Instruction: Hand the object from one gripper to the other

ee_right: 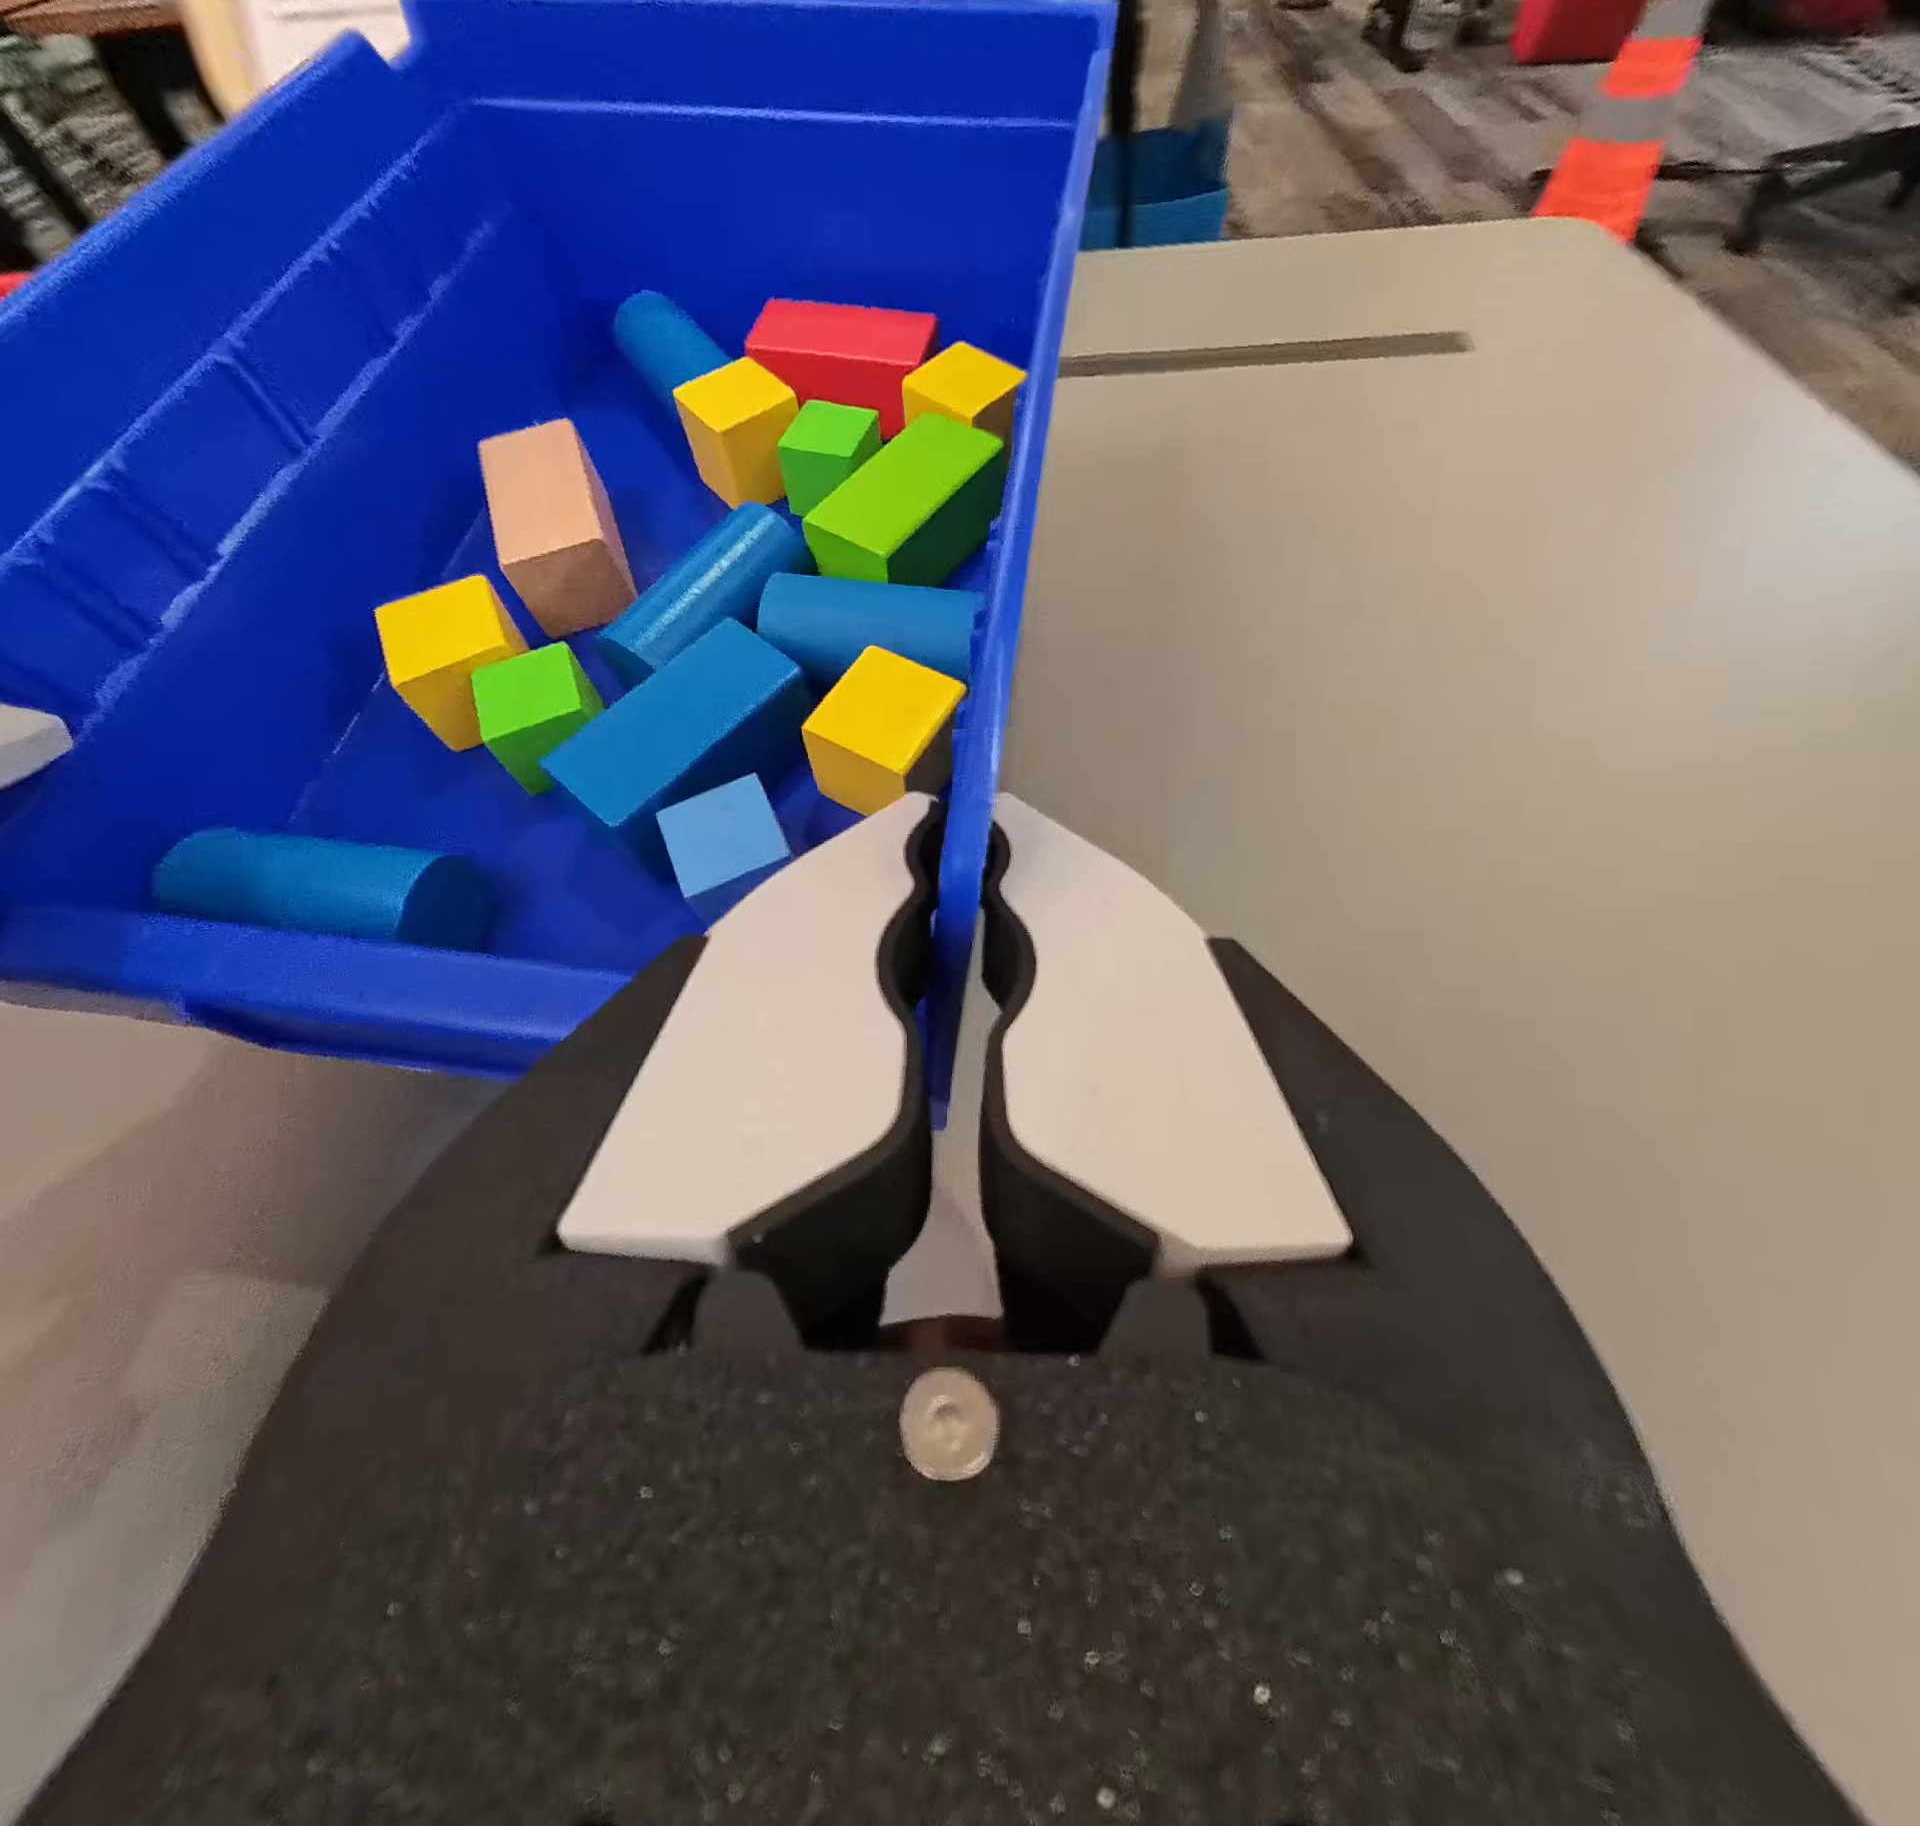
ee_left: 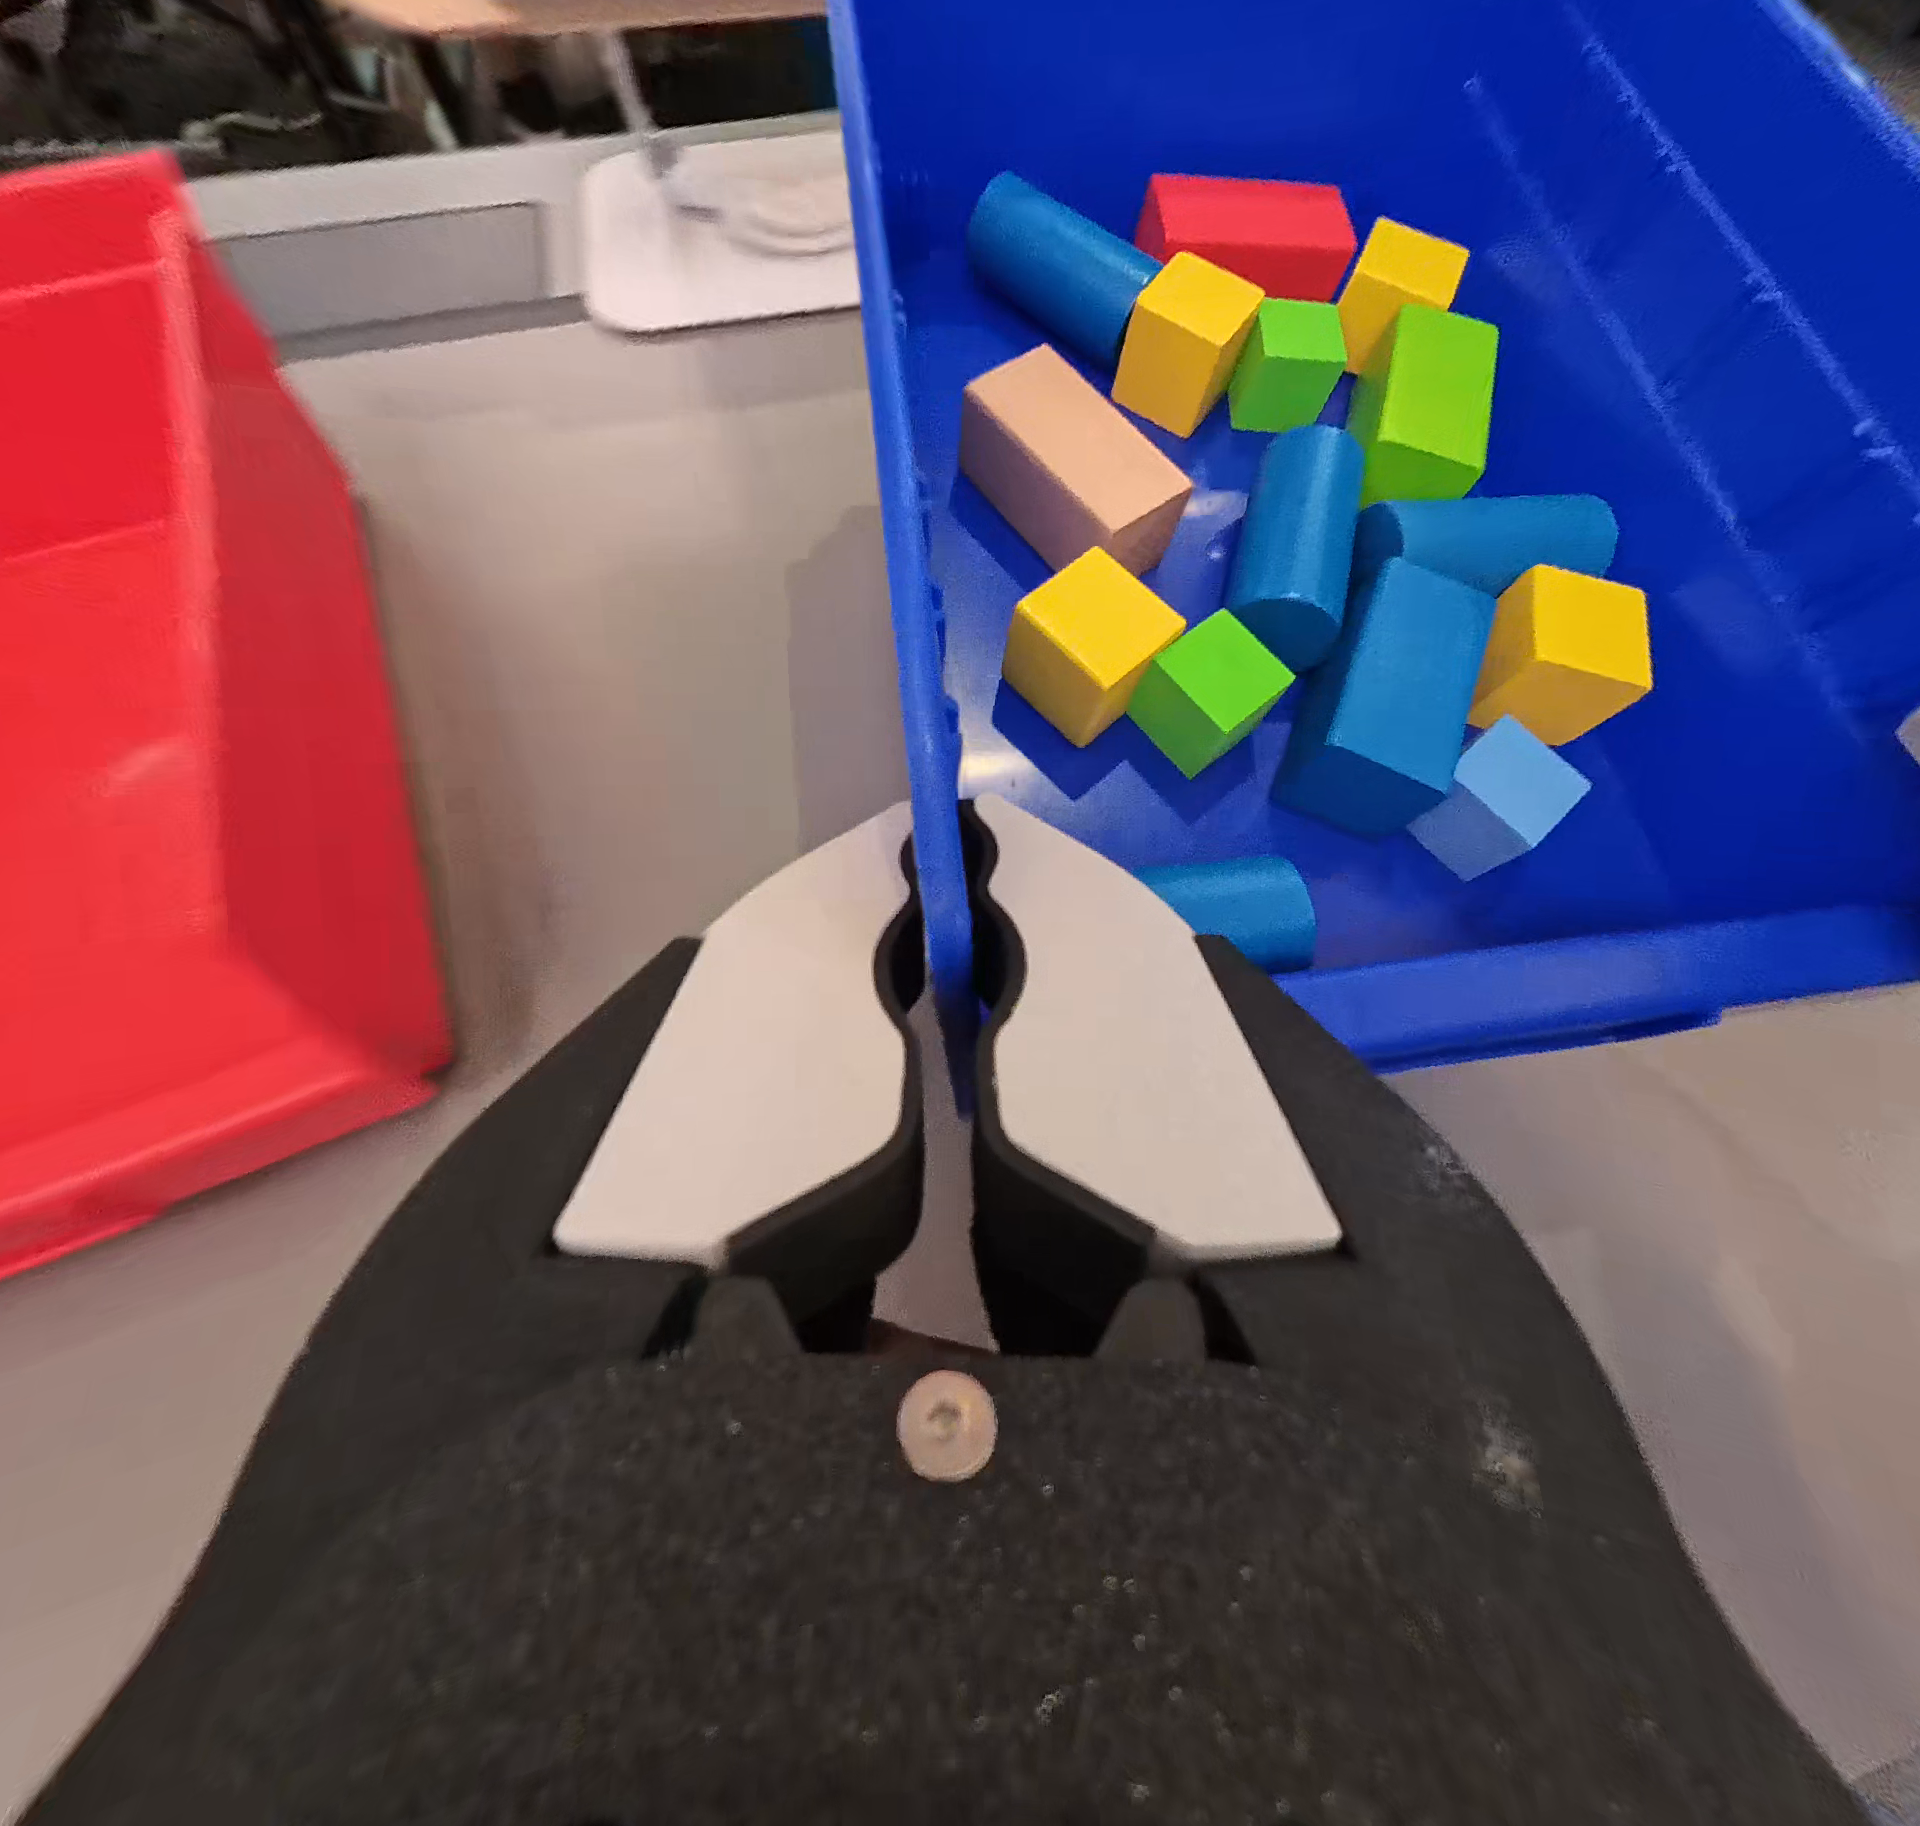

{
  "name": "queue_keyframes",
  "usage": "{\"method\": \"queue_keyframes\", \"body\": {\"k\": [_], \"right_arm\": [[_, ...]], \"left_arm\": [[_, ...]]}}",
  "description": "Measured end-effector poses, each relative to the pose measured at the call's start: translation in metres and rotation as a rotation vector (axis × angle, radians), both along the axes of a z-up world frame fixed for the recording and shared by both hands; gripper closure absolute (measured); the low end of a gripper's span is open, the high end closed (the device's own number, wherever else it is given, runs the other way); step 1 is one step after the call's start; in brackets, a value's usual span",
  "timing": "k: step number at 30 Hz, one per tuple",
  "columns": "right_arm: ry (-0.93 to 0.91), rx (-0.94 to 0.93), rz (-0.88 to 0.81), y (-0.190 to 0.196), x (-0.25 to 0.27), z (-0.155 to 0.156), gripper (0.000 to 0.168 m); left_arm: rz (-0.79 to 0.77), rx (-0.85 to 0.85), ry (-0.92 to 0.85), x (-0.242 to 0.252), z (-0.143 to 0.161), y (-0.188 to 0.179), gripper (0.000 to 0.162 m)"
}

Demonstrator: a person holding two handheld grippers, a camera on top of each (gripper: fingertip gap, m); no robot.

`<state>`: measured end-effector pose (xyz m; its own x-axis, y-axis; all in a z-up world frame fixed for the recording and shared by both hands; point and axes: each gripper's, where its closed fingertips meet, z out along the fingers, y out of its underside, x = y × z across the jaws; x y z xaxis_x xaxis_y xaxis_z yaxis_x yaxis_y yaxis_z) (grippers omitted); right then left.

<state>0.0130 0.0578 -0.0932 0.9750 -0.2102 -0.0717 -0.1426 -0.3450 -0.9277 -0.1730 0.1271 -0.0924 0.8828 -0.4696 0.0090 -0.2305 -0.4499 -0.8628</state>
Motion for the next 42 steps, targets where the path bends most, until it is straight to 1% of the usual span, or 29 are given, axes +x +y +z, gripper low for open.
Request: {"method": "queue_keyframes", "body": {"k": [3, 5, 7, 8, 10, 11, 12, 14, 15, 17, 18, 19, 20, 21, 23, 25, 26, 28, 29, 31, 33, 34, 35, 36, 37, 38, 39, 40, 42], "right_arm": [[-0.016, -0.039, 0.065, 0.021, -0.048, -0.01, 0.164], [-0.032, -0.066, 0.106, 0.032, -0.07, -0.022, 0.164], [-0.047, -0.1, 0.144, 0.039, -0.083, -0.039, 0.164], [-0.049, -0.087, 0.154, 0.041, -0.086, -0.041, 0.163], [-0.064, -0.086, 0.226, 0.04, -0.09, -0.041, 0.16], [-0.071, -0.102, 0.266, 0.037, -0.09, -0.037, 0.16], [-0.075, -0.102, 0.308, 0.032, -0.09, -0.024, 0.158], [-0.073, -0.063, 0.444, 0.025, -0.097, 0.017, 0.139], [-0.063, -0.049, 0.528, 0.024, -0.104, 0.04, 0.135], [-0.03, -0.058, 0.689, 0.038, -0.123, 0.077, 0.136], [-0.03, -0.118, 0.744, 0.056, -0.131, 0.084, 0.134], [-0.046, -0.215, 0.761, 0.081, -0.136, 0.08, 0.127], [-0.071, -0.314, 0.756, 0.11, -0.138, 0.07, 0.111], [-0.097, -0.416, 0.753, 0.138, -0.141, 0.055, 0.097], [-0.166, -0.654, 0.753, 0.183, -0.143, 0.012, 0.082], [-0.302, -0.875, 0.768, 0.209, -0.135, -0.028, 0.064], [-0.406, -0.949, 0.762, 0.22, -0.125, -0.043, 0.051], [-0.559, -1.085, 0.758, 0.231, -0.107, -0.064, 0.043], [-0.575, -1.148, 0.76, 0.23, -0.104, -0.073, 0.047], [-0.538, -1.241, 0.799, 0.221, -0.108, -0.092, 0.043], [-0.459, -1.312, 0.822, 0.208, -0.114, -0.107, 0.029], [-0.448, -1.336, 0.842, 0.204, -0.116, -0.105, 0.022], [-0.323, -1.352, 0.903, 0.194, -0.131, -0.097, 0.038], [-0.094, -1.335, 1.014, 0.18, -0.158, -0.08, 0.056], [0.14, -1.334, 1.154, 0.161, -0.183, -0.058, 0.067], [0.286, -1.319, 1.275, 0.144, -0.197, -0.035, 0.082], [0.387, -1.297, 1.391, 0.128, -0.206, -0.014, 0.104], [0.416, -1.281, 1.45, 0.118, -0.208, 0.001, 0.102], [0.361, -1.174, 1.525, 0.109, -0.212, 0.019, 0.103]], "left_arm": [[0.068, -0.029, 0.001, -0.049, -0.014, 0.01, 0.16], [0.099, -0.053, -0.012, -0.071, -0.029, 0.014, 0.16], [0.114, -0.084, -0.026, -0.083, -0.047, 0.017, 0.16], [0.109, -0.081, -0.034, -0.085, -0.047, 0.018, 0.159], [0.096, -0.086, 0.024, -0.087, -0.048, 0.019, 0.16], [0.092, -0.086, 0.016, -0.087, -0.049, 0.019, 0.16], [0.088, -0.089, -0.008, -0.087, -0.048, 0.019, 0.159], [0.089, -0.091, -0.011, -0.087, -0.048, 0.019, 0.159], [0.091, -0.091, -0.007, -0.087, -0.048, 0.019, 0.159], [0.093, -0.092, -0.023, -0.086, -0.048, 0.02, 0.159], [0.093, -0.093, -0.031, -0.086, -0.048, 0.02, 0.158], [0.093, -0.093, -0.035, -0.086, -0.048, 0.02, 0.158], [0.094, -0.093, -0.038, -0.086, -0.048, 0.02, 0.158], [0.095, -0.094, -0.04, -0.086, -0.048, 0.02, 0.158], [0.099, -0.094, -0.046, -0.086, -0.048, 0.02, 0.158], [0.096, -0.092, -0.049, -0.085, -0.048, 0.02, 0.158], [0.092, -0.092, -0.051, -0.085, -0.048, 0.02, 0.158], [0.086, -0.091, -0.057, -0.085, -0.048, 0.021, 0.158], [0.085, -0.09, -0.06, -0.085, -0.048, 0.021, 0.158], [0.083, -0.087, -0.065, -0.085, -0.048, 0.022, 0.158], [0.087, -0.087, -0.064, -0.085, -0.048, 0.023, 0.158], [0.09, -0.087, -0.059, -0.085, -0.048, 0.023, 0.158], [0.092, -0.086, -0.059, -0.085, -0.048, 0.024, 0.158], [0.094, -0.086, -0.064, -0.085, -0.048, 0.025, 0.158], [0.098, -0.081, -0.072, -0.086, -0.047, 0.026, 0.158], [0.101, -0.08, -0.075, -0.087, -0.047, 0.027, 0.158], [0.098, -0.08, -0.076, -0.087, -0.047, 0.028, 0.158], [0.096, -0.081, -0.076, -0.087, -0.047, 0.028, 0.158], [0.093, -0.081, -0.077, -0.087, -0.047, 0.028, 0.157]]}}
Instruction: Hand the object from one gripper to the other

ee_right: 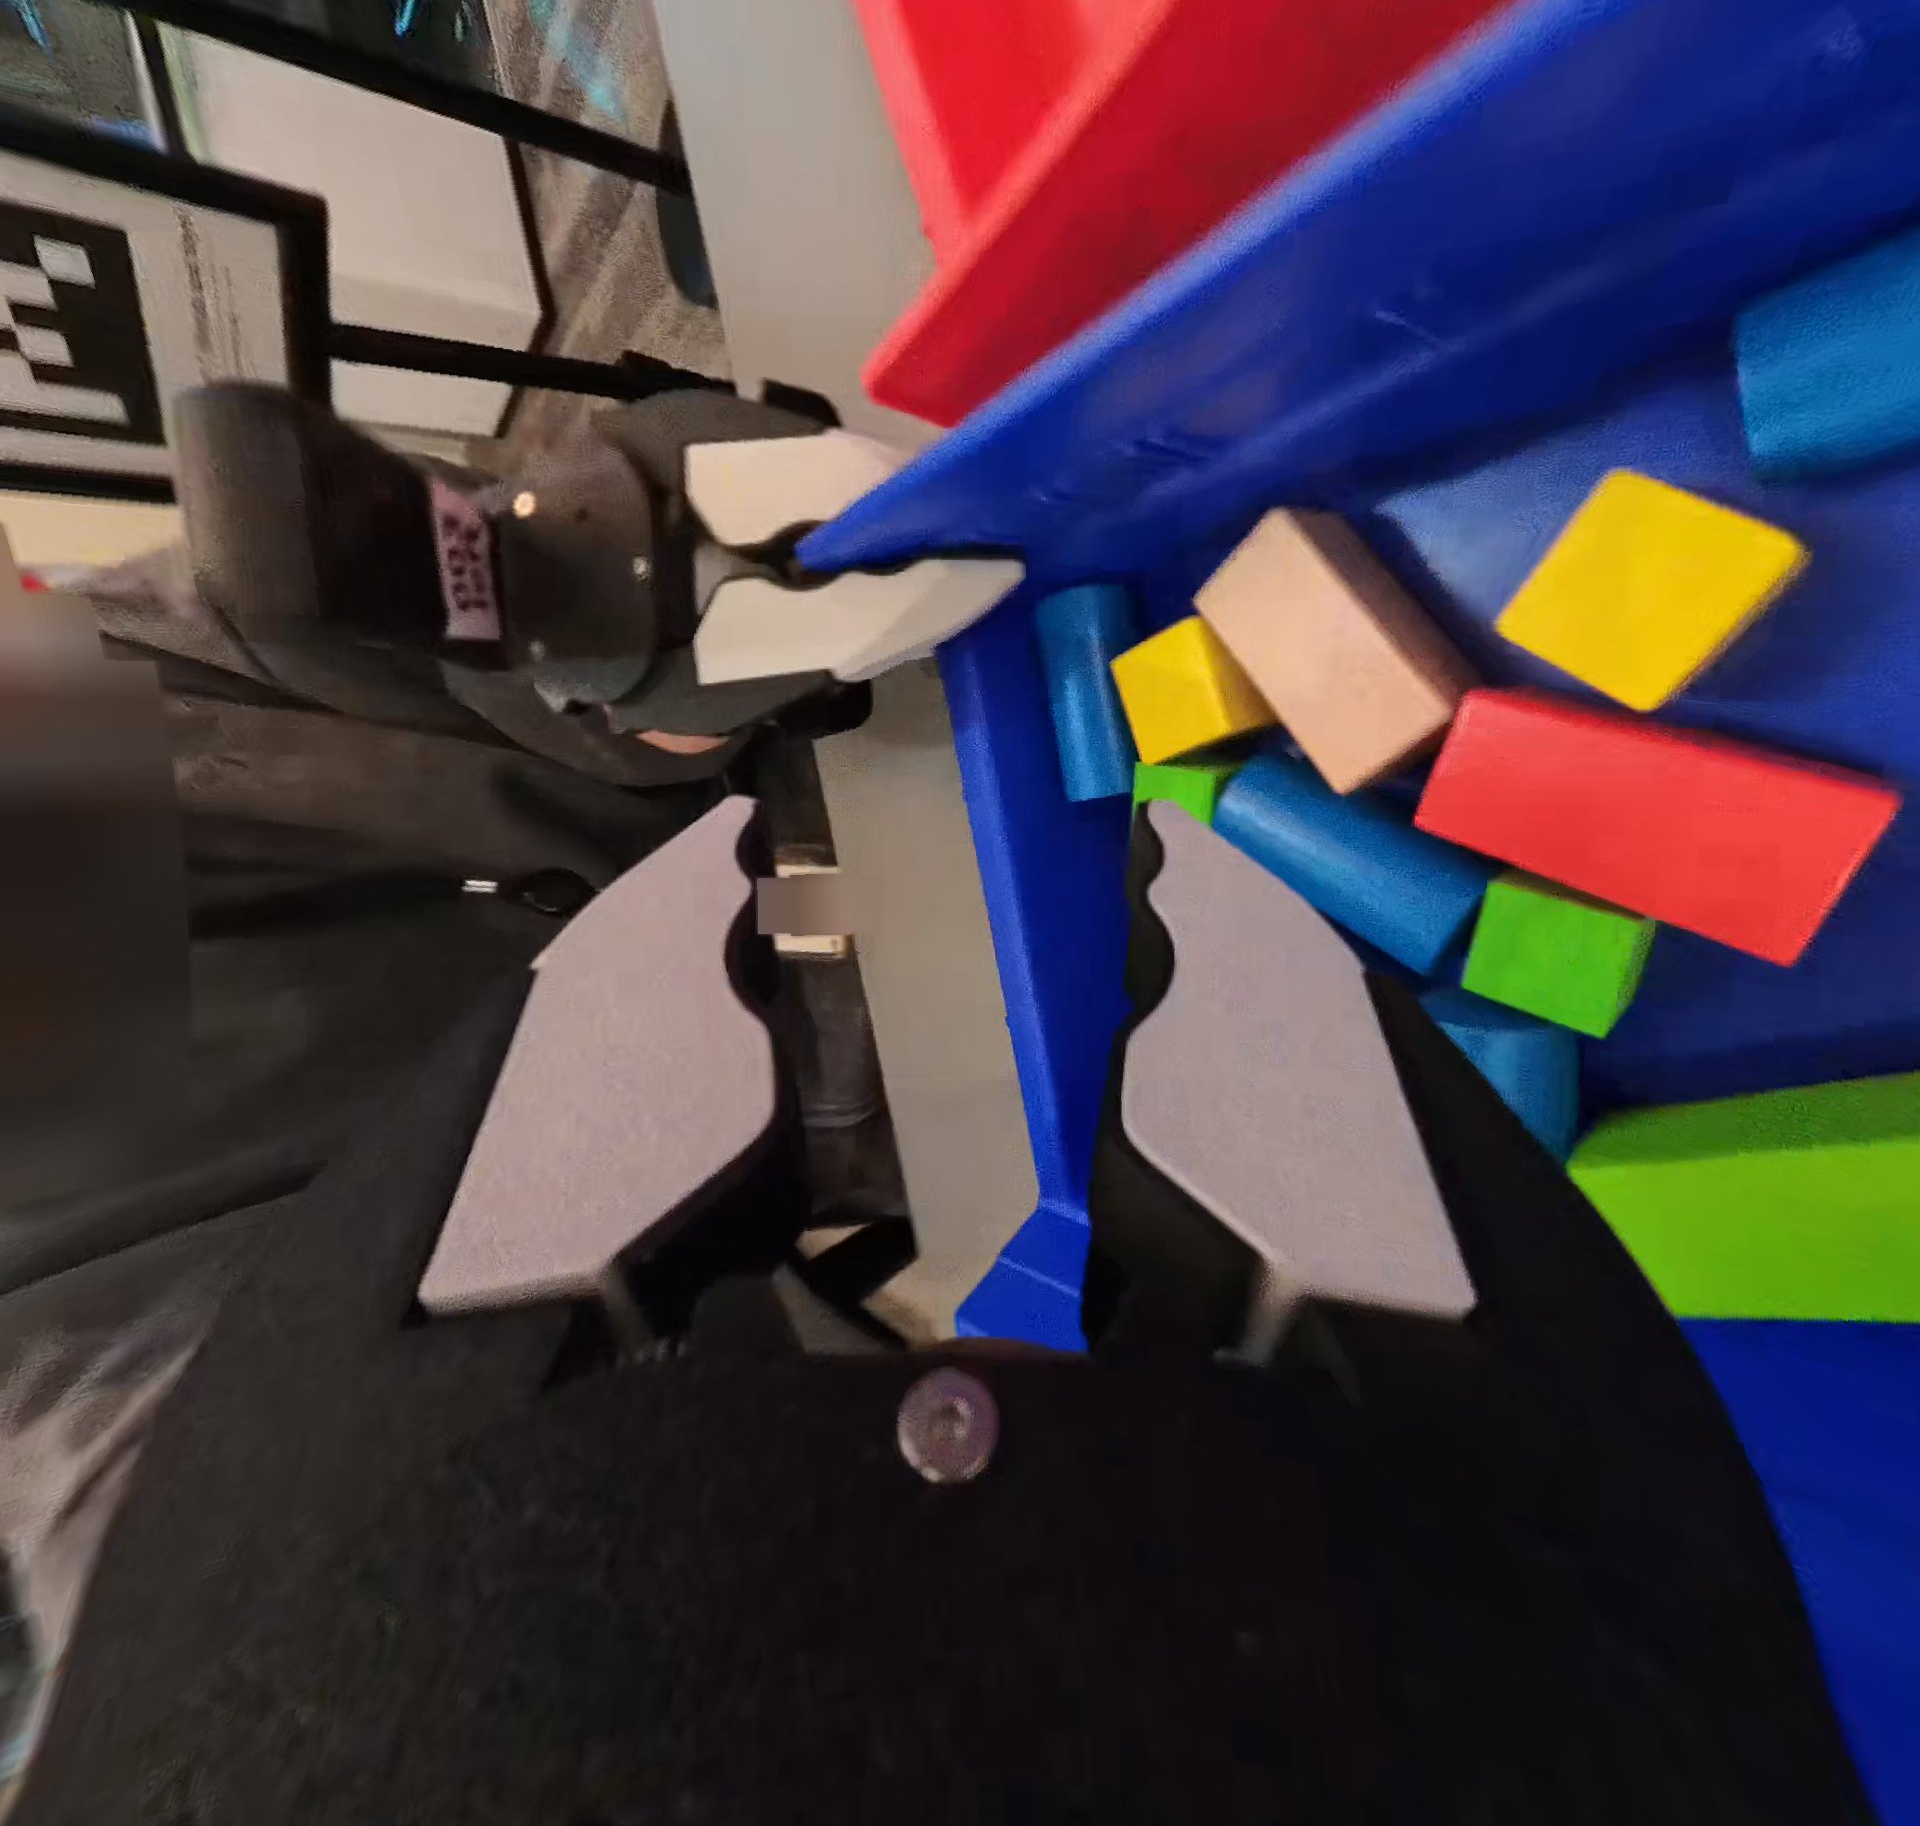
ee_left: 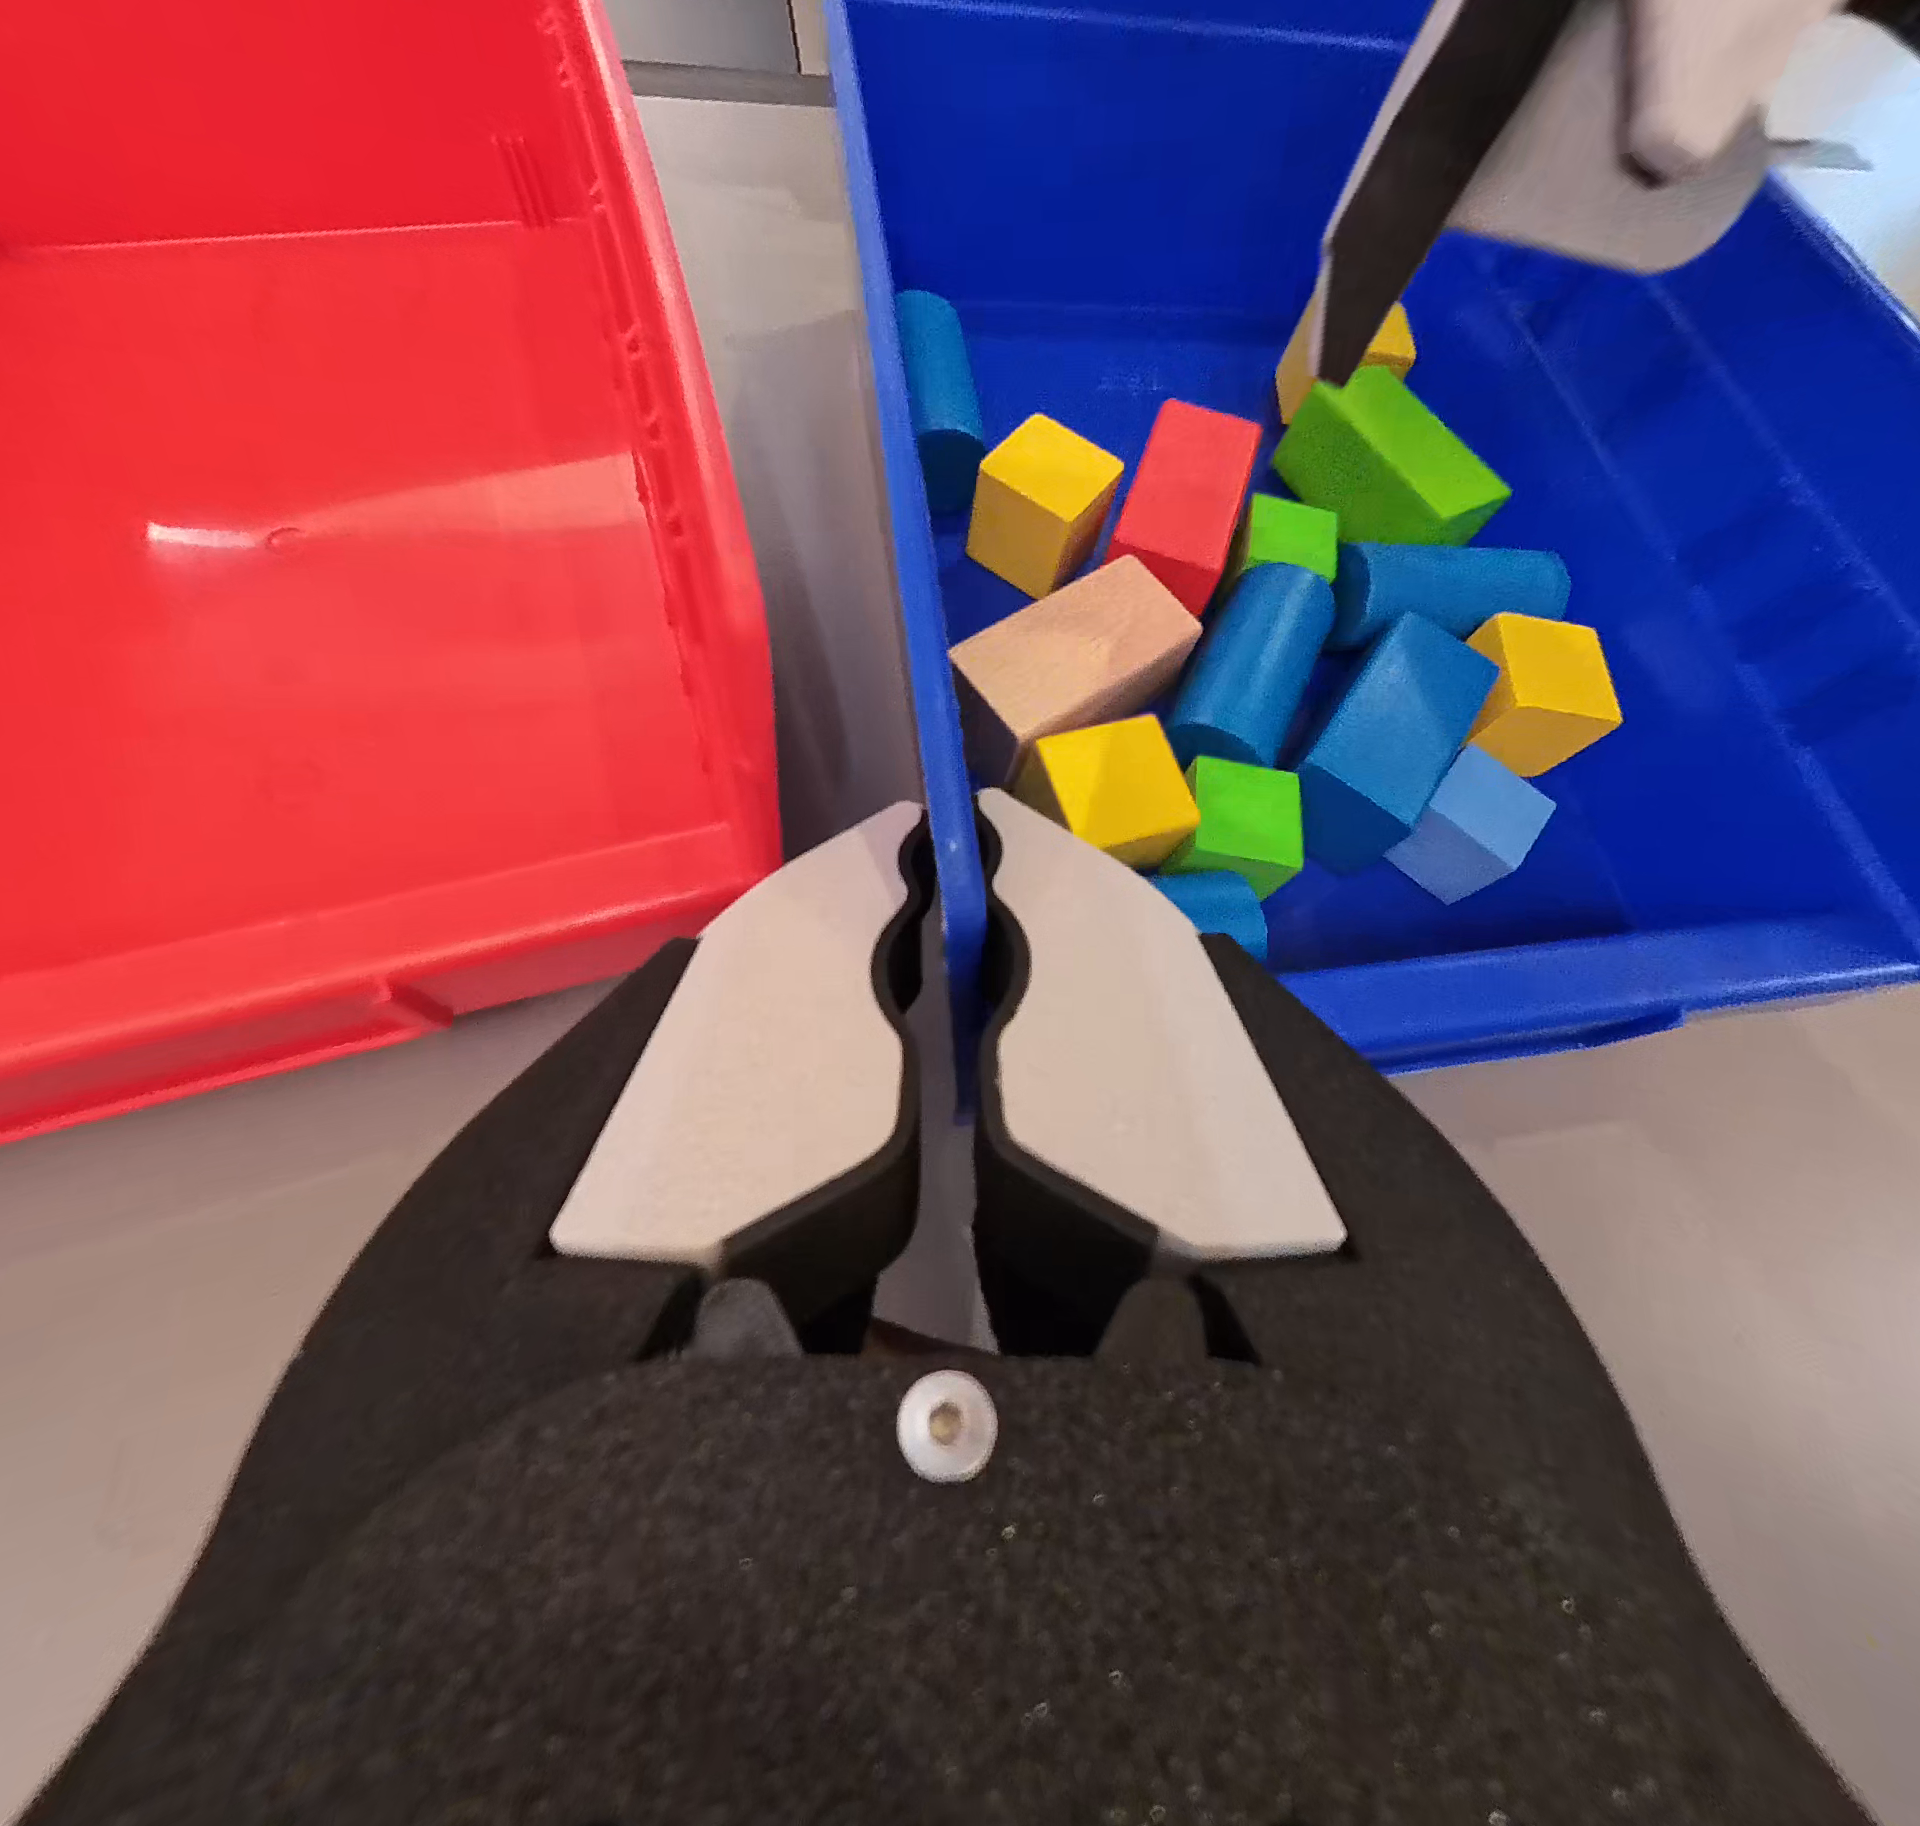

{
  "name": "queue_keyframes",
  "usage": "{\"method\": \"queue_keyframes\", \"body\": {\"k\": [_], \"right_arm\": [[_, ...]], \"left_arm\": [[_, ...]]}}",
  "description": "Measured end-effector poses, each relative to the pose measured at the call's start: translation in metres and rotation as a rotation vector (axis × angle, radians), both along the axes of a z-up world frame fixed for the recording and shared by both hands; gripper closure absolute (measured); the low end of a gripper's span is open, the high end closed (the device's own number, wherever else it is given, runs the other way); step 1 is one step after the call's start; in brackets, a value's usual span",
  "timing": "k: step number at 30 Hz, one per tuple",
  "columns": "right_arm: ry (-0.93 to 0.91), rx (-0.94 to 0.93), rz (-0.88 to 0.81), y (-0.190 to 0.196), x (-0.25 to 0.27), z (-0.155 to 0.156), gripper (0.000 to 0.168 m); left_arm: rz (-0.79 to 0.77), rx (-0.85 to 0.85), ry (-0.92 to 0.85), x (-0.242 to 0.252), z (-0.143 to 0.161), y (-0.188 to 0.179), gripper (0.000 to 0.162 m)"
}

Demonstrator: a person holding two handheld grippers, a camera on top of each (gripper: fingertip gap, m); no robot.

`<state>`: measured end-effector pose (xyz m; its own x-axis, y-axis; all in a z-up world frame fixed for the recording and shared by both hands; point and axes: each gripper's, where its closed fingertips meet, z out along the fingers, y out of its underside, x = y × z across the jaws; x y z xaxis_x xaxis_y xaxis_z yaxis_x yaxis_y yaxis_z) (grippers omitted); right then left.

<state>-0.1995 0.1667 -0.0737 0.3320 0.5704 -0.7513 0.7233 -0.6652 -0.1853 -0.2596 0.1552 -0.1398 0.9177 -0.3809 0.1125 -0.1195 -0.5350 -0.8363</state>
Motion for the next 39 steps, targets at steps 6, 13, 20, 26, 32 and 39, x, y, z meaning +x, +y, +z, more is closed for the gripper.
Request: {"method": "queue_keyframes", "body": {"k": [6, 13, 20, 26, 32, 39], "right_arm": [[-0.121, 0.69, 0.376, -0.019, -0.023, -0.043, 0.103], [-0.101, 0.841, 0.617, -0.019, -0.03, -0.099, 0.106], [-0.493, 0.899, 0.584, 0.075, 0.06, -0.071, 0.115], [-0.652, 0.801, 0.656, 0.058, 0.098, -0.033, 0.106], [-0.806, 0.636, 0.832, -0.015, 0.108, -0.089, 0.067], [-0.863, 1.132, 0.807, 0.071, 0.076, -0.101, 0.046]], "left_arm": [[-0.011, -0.002, -0.008, 0.0, 0.0, 0.0, 0.157], [-0.021, -0.004, -0.005, 0.0, 0.0, -0.001, 0.157], [-0.035, 0.002, 0.004, 0.002, 0.0, 0.0, 0.157], [-0.036, 0.002, 0.003, 0.002, 0.0, -0.001, 0.157], [-0.036, 0.001, 0.002, 0.002, 0.0, -0.001, 0.157], [-0.057, 0.006, 0.02, 0.002, -0.001, -0.001, 0.157]]}}
